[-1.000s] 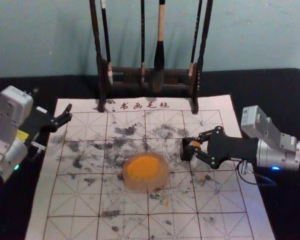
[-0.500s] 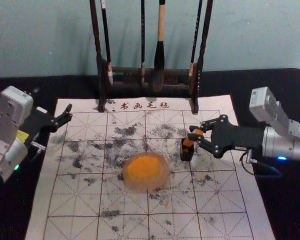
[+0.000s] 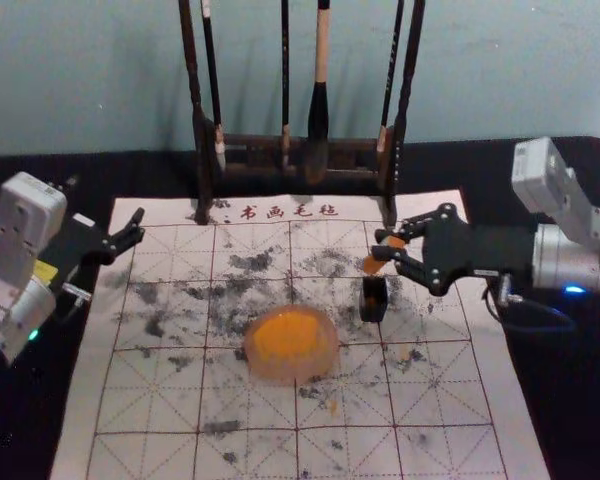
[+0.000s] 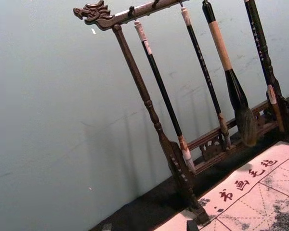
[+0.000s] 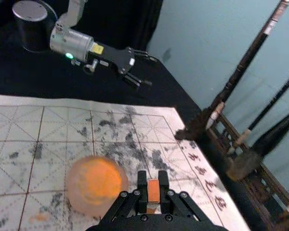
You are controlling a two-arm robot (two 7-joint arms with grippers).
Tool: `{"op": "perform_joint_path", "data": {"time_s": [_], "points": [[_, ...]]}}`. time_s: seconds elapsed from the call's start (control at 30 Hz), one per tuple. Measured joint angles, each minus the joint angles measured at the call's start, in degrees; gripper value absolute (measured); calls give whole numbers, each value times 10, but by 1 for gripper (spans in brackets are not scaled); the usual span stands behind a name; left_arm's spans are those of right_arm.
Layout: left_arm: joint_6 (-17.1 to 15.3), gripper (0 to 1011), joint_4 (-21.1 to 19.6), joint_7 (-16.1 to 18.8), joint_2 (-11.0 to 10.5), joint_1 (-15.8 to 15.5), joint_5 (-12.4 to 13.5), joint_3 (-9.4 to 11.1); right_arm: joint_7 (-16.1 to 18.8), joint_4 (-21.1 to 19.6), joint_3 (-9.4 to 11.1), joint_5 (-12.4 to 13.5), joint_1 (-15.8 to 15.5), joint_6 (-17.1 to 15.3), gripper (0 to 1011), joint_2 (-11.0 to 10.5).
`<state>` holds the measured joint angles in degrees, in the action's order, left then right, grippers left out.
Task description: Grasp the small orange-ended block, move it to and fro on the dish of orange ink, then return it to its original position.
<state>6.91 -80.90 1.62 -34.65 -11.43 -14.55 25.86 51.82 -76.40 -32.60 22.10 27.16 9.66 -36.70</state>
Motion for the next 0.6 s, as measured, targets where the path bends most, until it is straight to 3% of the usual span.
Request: {"op": "perform_joint_path", "data": {"time_s": [0.3, 0.6], "points": [[0, 1001, 0, 0, 0, 0, 0, 0, 32, 44, -42, -1, 53, -18, 133, 39], [0, 1001, 0, 0, 0, 0, 0, 0, 80, 121, -96, -23, 118, -16, 133, 86]]}}
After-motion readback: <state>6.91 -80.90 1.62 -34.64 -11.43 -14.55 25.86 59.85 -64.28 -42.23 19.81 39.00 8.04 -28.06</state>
